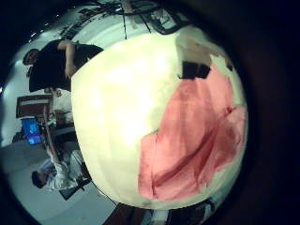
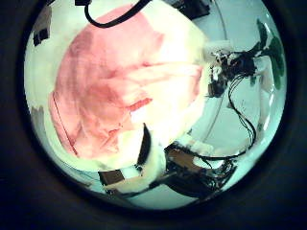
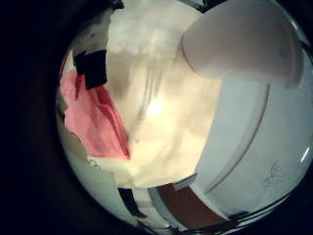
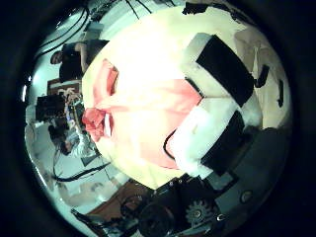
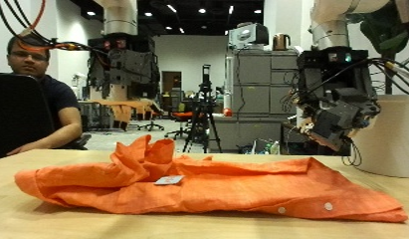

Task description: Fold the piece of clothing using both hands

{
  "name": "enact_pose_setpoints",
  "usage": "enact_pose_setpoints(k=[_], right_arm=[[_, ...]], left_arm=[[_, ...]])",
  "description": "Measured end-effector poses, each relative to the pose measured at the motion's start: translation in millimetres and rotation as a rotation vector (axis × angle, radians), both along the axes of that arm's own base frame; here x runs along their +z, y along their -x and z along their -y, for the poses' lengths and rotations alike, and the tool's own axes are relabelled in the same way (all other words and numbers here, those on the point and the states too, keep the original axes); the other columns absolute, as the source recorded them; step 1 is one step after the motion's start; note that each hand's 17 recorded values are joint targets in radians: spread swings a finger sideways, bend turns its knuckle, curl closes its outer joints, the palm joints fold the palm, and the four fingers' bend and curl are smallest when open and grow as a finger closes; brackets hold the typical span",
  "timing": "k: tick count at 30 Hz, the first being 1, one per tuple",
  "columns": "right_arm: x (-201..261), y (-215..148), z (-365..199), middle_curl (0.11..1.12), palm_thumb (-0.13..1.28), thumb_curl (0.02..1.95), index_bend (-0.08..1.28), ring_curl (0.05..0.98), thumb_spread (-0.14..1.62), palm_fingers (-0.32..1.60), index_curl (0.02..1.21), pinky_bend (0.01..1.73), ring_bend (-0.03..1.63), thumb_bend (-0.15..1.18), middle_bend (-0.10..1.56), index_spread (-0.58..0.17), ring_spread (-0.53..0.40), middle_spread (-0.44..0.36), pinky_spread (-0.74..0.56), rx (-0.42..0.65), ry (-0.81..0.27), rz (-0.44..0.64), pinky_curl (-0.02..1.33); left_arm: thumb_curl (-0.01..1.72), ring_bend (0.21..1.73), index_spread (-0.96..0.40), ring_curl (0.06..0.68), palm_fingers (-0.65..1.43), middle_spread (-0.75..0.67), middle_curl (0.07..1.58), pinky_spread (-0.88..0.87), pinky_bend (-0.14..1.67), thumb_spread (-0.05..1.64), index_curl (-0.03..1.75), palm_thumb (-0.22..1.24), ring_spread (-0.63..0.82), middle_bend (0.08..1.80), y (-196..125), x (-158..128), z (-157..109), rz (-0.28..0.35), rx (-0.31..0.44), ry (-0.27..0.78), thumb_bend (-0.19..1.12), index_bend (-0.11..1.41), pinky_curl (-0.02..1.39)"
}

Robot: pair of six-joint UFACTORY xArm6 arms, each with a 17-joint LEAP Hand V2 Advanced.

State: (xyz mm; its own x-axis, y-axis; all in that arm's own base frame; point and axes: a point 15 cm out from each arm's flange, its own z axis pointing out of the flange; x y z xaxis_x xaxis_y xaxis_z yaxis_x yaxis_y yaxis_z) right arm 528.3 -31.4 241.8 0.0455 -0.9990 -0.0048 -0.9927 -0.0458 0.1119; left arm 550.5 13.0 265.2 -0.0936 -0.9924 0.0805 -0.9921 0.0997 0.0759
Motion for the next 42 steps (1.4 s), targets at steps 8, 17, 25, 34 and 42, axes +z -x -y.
enact_pose_setpoints(k=[8,17,25,34,42], right_arm=[[61,65,16,0.71,0.66,0.22,0.18,0.586,1.59,0.70,0.63,1.13,1.28,0.01,0.82,-0.325,-0.275,-0.143,-0.56,0.020,0.008,0.046,0.71],[52,129,37,0.57,0.65,0.24,0.39,0.381,1.36,-0.04,0.60,0.64,0.70,-0.02,0.57,-0.396,-0.064,-0.106,-0.10,0.245,0.029,-0.089,0.56],[-4,156,54,0.44,0.66,0.28,0.29,0.280,1.14,-0.02,0.48,0.48,0.46,-0.02,0.37,-0.364,0.082,-0.089,0.20,0.289,0.076,-0.223,0.43],[-66,132,39,0.37,0.64,0.29,0.21,0.244,1.03,0.07,0.41,0.38,0.35,-0.03,0.26,-0.328,0.117,-0.059,0.26,0.337,0.082,-0.208,0.36],[-98,119,44,0.36,0.64,0.30,0.20,0.241,1.01,0.22,0.40,0.26,0.34,-0.02,0.24,-0.289,0.066,-0.034,0.22,0.288,0.083,-0.203,0.32]], left_arm=[[0.29,0.56,0.16,0.243,-0.13,0.41,0.48,0.51,0.40,1.16,0.53,0.11,0.53,0.14,43,44,-14,0.042,-0.021,0.009,-0.02,0.13,0.37],[0.27,0.49,0.16,0.217,-0.07,0.42,0.36,0.52,0.35,1.14,0.40,0.12,0.56,0.17,136,39,3,-0.017,-0.080,0.017,-0.02,0.14,0.34],[0.27,0.46,0.14,0.210,-0.06,0.42,0.32,0.52,0.34,1.11,0.34,0.11,0.58,0.17,208,20,21,-0.153,-0.161,0.035,-0.02,0.15,0.33],[0.27,0.45,0.14,0.210,-0.04,0.42,0.30,0.52,0.32,1.10,0.30,0.11,0.58,0.18,223,16,23,-0.167,-0.153,0.039,-0.02,0.15,0.32],[0.27,0.44,0.14,0.209,-0.03,0.41,0.30,0.52,0.31,1.11,0.28,0.13,0.59,0.19,234,17,47,-0.174,-0.131,0.122,-0.02,0.15,0.32]])
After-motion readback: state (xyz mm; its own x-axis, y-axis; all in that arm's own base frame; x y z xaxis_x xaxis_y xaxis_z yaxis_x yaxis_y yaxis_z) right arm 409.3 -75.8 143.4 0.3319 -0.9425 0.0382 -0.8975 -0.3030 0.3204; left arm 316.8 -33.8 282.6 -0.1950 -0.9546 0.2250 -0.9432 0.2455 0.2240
